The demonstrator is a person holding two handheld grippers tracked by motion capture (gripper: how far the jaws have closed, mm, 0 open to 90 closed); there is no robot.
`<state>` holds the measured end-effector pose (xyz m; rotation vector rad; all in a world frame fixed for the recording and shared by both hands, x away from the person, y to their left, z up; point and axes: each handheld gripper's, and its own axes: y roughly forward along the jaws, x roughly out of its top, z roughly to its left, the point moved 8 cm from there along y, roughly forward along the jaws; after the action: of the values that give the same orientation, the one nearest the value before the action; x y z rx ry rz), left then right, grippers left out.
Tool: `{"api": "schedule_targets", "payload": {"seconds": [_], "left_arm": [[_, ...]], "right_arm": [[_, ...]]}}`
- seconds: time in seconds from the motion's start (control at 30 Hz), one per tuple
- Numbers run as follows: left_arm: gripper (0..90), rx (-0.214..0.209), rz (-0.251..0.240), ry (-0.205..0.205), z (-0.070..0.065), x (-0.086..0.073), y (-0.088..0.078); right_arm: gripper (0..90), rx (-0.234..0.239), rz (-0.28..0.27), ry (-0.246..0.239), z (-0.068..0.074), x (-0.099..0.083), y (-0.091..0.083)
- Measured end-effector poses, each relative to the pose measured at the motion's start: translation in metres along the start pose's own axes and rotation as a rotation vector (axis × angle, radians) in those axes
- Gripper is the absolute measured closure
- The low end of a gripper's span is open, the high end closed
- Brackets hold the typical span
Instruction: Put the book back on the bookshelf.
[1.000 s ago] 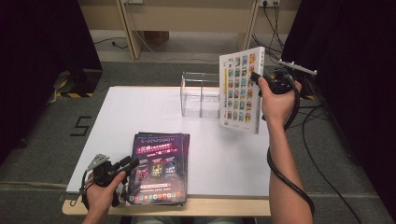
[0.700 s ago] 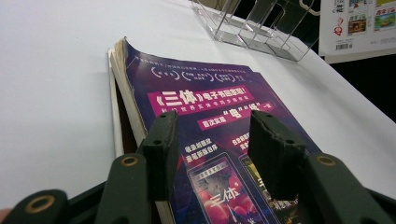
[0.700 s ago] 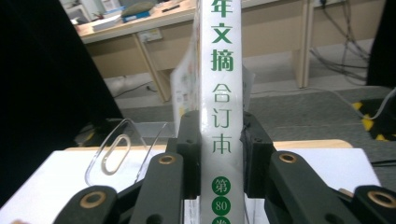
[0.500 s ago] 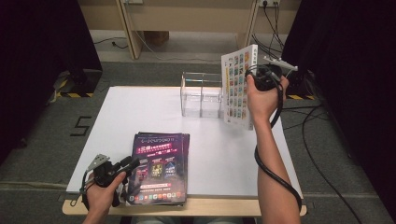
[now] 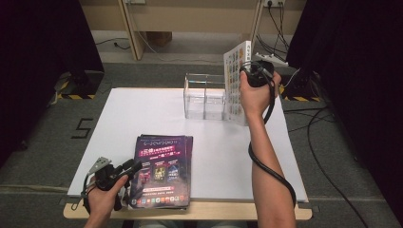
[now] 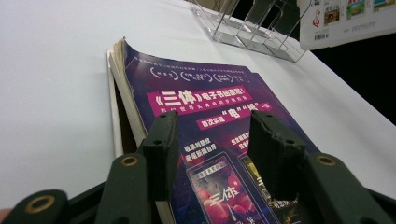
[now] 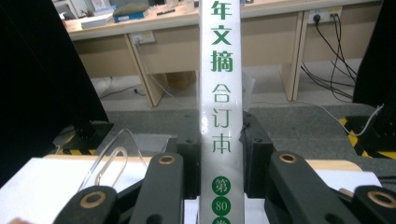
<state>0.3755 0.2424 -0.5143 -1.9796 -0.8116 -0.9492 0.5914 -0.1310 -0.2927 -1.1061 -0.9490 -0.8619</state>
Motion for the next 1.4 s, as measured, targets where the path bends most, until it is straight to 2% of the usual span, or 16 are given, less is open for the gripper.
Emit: {"api": "schedule_targets", "payload": {"seconds": [0.13,0.3,0.4,0.43,0.47,0.5,0.53,0.57,0.6,0.8,0.97,1.0,1.03,1.23,1.4], "left_arm": [[51.9,0.001,-0.001,0.000,0.001,0.000,0.000],[51.9,0.001,-0.001,0.000,0.002,0.000,0.000],[52.1,0.002,0.001,0.000,0.002,-0.001,0.000],[52.1,0.001,0.003,-0.001,0.003,-0.001,0.001],[52.1,0.002,0.005,0.001,0.003,-0.002,0.001],[52.1,0.002,0.007,0.003,0.003,-0.002,0.001],[52.1,0.002,0.007,0.003,0.003,-0.002,0.001],[52.1,0.003,0.005,0.002,0.002,-0.002,0.001],[52.1,0.003,0.004,0.004,0.002,-0.002,0.001],[52.1,0.006,0.004,0.006,0.002,-0.003,0.000],[52.1,0.003,0.007,0.008,0.001,-0.004,0.000],[52.1,0.004,0.007,0.008,0.001,-0.004,0.000],[52.1,0.004,0.006,0.009,0.001,-0.004,0.000],[52.1,0.006,0.006,0.010,0.001,-0.004,-0.001],[52.1,0.005,0.006,0.012,0.000,-0.004,-0.001]], "right_arm": [[74.4,0.000,-0.049,0.000,-0.002,0.011,0.011],[74.3,-0.004,-0.071,0.000,-0.006,0.010,0.024],[74.3,-0.012,-0.063,0.000,-0.012,0.000,0.032],[74.2,-0.012,-0.048,0.001,-0.014,-0.010,0.034],[74.2,-0.012,-0.048,0.001,-0.014,-0.010,0.034],[74.1,-0.013,-0.041,-0.008,-0.015,-0.016,0.035],[74.1,-0.010,-0.024,-0.012,-0.017,-0.029,0.035],[74.1,-0.010,-0.024,-0.012,-0.017,-0.029,0.035],[74.0,0.000,-0.043,-0.018,-0.017,-0.038,0.032],[73.8,0.010,-0.060,-0.038,-0.012,-0.046,0.014],[72.9,0.025,-0.069,-0.045,-0.012,-0.064,-0.009],[72.9,0.025,-0.069,-0.045,-0.012,-0.064,-0.009],[72.6,0.029,-0.062,-0.044,-0.012,-0.069,-0.018],[70.7,0.051,-0.032,-0.025,-0.015,-0.083,-0.040],[69.2,0.052,-0.013,-0.006,-0.017,-0.087,-0.048]]}}
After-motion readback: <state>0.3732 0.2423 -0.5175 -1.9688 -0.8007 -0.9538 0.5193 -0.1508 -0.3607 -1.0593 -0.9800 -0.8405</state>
